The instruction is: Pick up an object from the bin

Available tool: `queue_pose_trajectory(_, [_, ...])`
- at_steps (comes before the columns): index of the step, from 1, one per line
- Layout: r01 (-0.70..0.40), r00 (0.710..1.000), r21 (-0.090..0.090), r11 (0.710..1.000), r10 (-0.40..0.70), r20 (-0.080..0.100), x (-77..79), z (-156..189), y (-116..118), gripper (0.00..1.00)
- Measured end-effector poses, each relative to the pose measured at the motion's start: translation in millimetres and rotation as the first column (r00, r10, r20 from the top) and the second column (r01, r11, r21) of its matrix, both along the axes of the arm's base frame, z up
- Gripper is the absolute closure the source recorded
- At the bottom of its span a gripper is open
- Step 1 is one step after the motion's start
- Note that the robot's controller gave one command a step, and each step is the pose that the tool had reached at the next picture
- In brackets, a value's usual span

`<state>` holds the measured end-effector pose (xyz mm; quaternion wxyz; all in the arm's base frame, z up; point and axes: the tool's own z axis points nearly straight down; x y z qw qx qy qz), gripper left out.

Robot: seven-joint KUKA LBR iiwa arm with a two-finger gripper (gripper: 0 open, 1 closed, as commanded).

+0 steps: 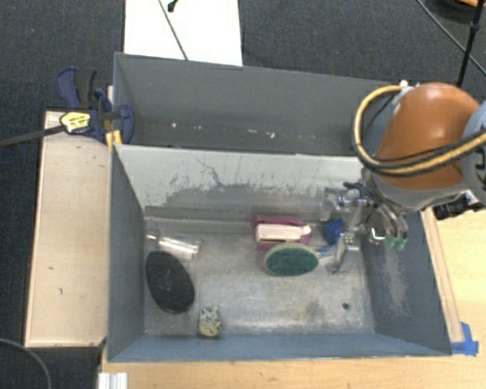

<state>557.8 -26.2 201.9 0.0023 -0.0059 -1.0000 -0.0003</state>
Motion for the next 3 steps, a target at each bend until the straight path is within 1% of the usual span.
queue_pose_trajectory(1, [0.515, 0.857, 0.006, 0.857, -0.515, 0.021, -5.9, -128.1, 24.5, 0.0])
queue_pose_trajectory(2, [0.512, 0.859, 0.007, 0.859, -0.512, 0.017, -5.8, -126.6, 26.2, 1.0])
queue_pose_trajectory(3, [0.523, 0.852, 0.005, 0.852, -0.523, 0.014, 0.1, 8.3, 24.0, 1.0])
